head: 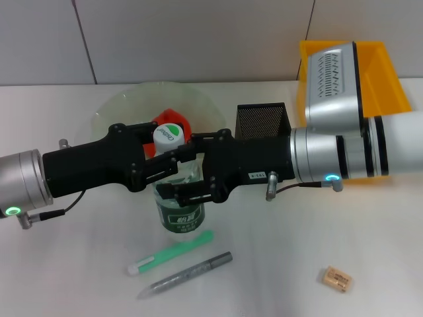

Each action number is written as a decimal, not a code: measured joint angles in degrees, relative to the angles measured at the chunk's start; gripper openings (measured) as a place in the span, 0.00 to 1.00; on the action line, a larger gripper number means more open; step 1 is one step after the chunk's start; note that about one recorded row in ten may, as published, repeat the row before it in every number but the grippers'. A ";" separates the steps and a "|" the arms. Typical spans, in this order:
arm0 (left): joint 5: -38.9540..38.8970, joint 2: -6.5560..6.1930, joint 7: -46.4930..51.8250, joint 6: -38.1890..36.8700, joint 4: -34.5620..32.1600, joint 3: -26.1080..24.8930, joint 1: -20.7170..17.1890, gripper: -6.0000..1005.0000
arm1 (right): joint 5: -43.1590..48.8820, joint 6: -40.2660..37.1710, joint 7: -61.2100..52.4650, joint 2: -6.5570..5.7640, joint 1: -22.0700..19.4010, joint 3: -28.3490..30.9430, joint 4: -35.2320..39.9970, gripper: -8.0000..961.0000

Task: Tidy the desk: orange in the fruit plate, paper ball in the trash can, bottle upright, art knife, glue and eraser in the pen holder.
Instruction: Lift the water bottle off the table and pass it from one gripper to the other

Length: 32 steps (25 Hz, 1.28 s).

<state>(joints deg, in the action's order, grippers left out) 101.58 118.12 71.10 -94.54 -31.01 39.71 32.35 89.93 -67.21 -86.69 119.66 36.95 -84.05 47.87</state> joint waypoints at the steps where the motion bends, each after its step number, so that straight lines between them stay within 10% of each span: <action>1: -0.03 0.00 0.00 0.01 -0.02 -0.01 0.00 0.45 | -0.20 0.03 -0.05 -0.01 0.05 0.00 -0.05 0.82; 32: -0.17 -0.68 0.10 2.61 -0.11 -0.60 0.00 0.45 | -2.49 -0.66 -1.03 -0.27 -1.57 0.89 0.44 0.84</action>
<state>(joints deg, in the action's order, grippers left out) 101.41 117.44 71.19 -91.93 -31.11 39.11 32.35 87.44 -67.87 -87.73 119.39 35.38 -83.16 48.31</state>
